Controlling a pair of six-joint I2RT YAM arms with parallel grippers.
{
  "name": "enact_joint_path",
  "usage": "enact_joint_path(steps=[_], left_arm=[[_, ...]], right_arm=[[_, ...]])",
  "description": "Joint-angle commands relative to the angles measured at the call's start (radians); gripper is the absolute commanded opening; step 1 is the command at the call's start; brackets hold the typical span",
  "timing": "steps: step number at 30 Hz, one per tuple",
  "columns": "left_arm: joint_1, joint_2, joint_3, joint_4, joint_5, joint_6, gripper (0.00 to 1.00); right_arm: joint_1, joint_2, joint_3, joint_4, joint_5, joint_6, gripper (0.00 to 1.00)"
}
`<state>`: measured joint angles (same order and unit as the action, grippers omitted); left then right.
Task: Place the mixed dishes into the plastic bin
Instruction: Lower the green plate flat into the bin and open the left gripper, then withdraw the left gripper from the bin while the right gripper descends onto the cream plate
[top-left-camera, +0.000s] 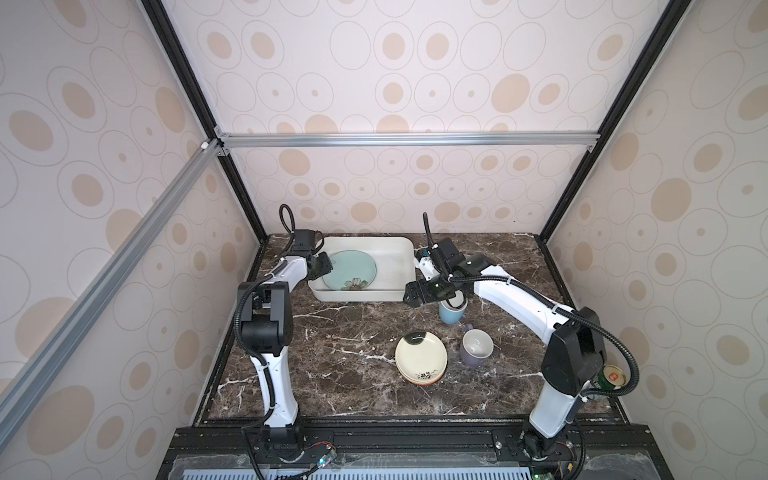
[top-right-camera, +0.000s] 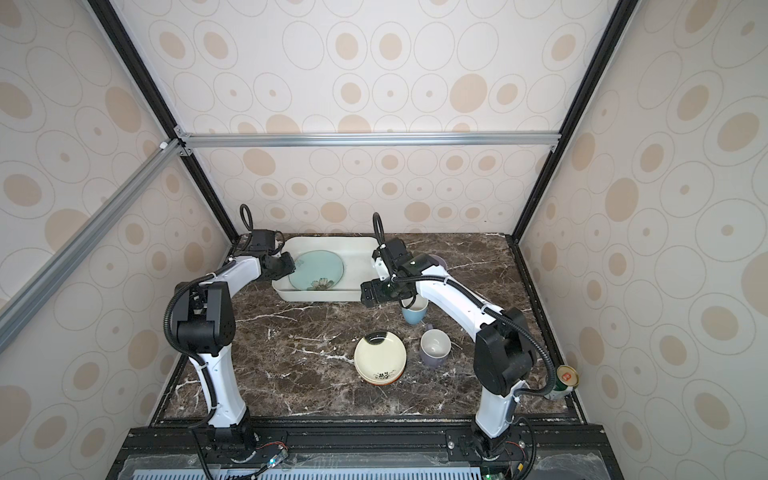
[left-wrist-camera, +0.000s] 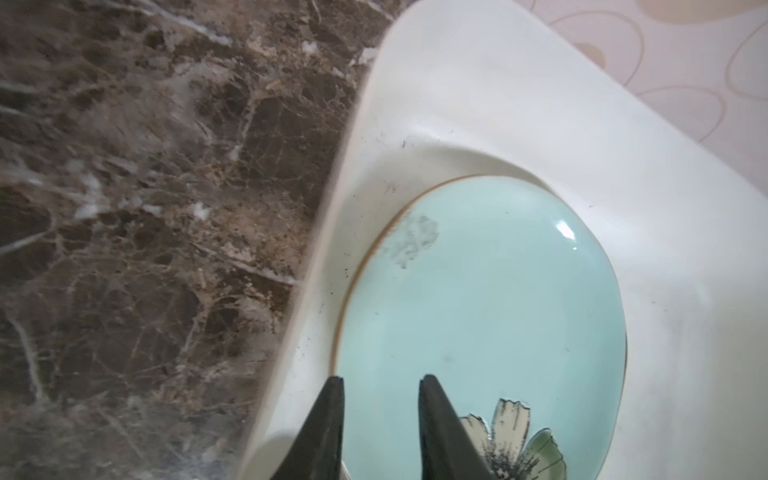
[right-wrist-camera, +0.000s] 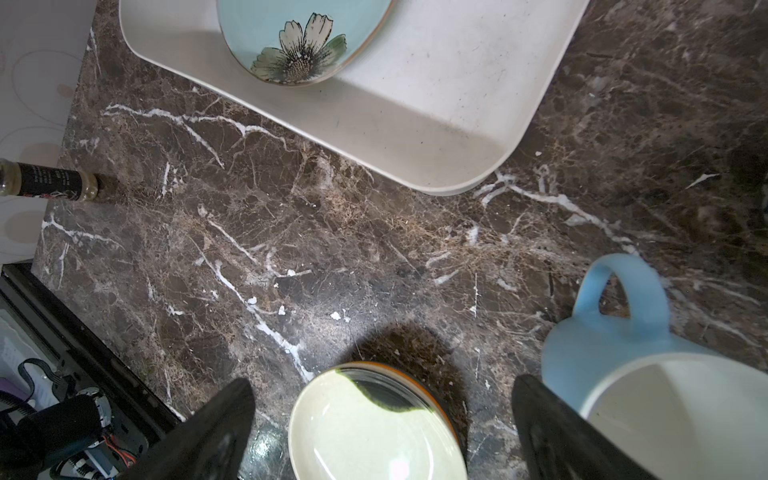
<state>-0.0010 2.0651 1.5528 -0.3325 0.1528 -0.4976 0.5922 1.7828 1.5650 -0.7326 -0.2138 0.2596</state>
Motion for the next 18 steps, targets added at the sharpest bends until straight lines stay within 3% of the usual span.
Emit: enact_joint_path(steps=[1,10,18], left_arm=[[-0.006,0.015,0.049,-0.038,-0.039,0.033,0.4],[-0.035,-0.062,0.046,-0.055,-0.054,0.04,0.44],[-0.149,-0.298,-0.058,-0.043,-0.064,0.056,0.5]], right_arm=[[-0.009,-0.004,-0.012,-0.004,-0.016,-0.015,1.0],[-0.011,-0.019,-0.005,-0.01,0.003,-0.016,1.0],[-0.012,-0.086,-0.015,-0.054,0.085,-0.015,1.0]])
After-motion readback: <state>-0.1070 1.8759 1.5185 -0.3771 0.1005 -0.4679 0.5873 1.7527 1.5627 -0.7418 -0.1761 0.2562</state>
